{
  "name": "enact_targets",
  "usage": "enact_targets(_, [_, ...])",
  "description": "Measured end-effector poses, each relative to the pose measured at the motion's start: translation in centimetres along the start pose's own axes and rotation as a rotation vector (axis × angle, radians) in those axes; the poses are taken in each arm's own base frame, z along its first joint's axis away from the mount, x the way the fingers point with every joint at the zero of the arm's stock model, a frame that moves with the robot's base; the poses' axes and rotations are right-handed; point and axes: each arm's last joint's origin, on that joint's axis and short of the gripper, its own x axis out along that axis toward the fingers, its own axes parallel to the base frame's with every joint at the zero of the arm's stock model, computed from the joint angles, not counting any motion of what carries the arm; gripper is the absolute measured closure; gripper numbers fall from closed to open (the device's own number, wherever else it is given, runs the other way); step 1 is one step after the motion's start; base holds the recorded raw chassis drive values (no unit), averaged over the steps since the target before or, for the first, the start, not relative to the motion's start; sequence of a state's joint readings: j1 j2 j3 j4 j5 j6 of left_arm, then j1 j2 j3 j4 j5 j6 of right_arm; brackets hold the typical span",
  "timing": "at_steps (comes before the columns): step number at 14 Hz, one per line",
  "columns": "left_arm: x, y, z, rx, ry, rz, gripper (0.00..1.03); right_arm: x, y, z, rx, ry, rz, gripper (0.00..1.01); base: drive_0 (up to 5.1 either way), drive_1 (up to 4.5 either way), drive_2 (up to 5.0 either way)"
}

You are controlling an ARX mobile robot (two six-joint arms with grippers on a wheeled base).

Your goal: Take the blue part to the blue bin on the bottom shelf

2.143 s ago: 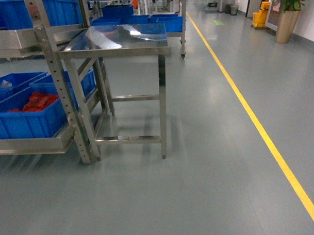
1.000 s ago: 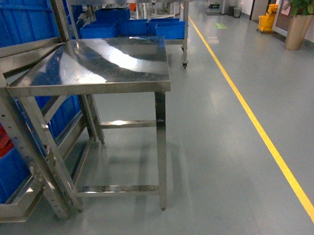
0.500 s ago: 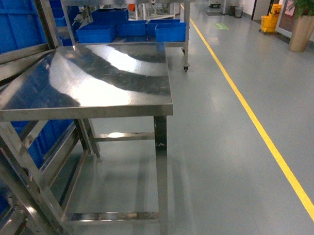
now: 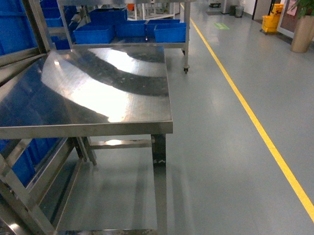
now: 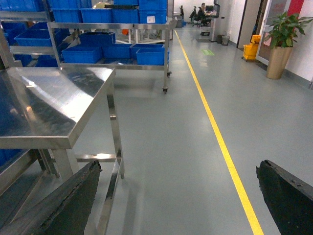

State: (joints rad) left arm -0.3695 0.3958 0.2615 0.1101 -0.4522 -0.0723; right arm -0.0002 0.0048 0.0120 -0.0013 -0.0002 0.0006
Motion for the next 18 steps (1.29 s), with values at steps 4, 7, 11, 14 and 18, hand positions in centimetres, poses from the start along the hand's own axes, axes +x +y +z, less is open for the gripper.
enact_targets(4, [-0.05, 0.01, 0.06, -0.003, -0.005, -0.002, 0.60, 0.00, -0.01, -0.04, 0.000, 0.004, -0.002, 0.03, -4.5, 1.12, 4.0])
enact_targets(7, [-0.05, 0.02, 0.05, -0.002, -0.005, -0.001, 0.60, 0.00, -0.01, -0.03, 0.000, 0.003, -0.002, 0.03, -4.8, 1.68, 3.2])
enact_targets(11, [-0.06, 0.02, 0.07, -0.003, -0.006, -0.001, 0.60, 0.00, 0.00, -0.04, 0.000, 0.005, 0.000, 0.03, -5.0, 2.43, 2.4])
enact_targets(14, [-0.06, 0.03, 0.06, -0.003, -0.005, 0.000, 0.60, 0.00, 0.00, -0.02, 0.000, 0.002, 0.000, 0.03, -4.9, 2.51, 2.5])
enact_targets(18, [-0.06, 0.02, 0.05, -0.002, -0.004, -0.001, 0.60, 0.00, 0.00, -0.04, 0.000, 0.004, 0.000, 0.03, -5.0, 2.46, 2.5])
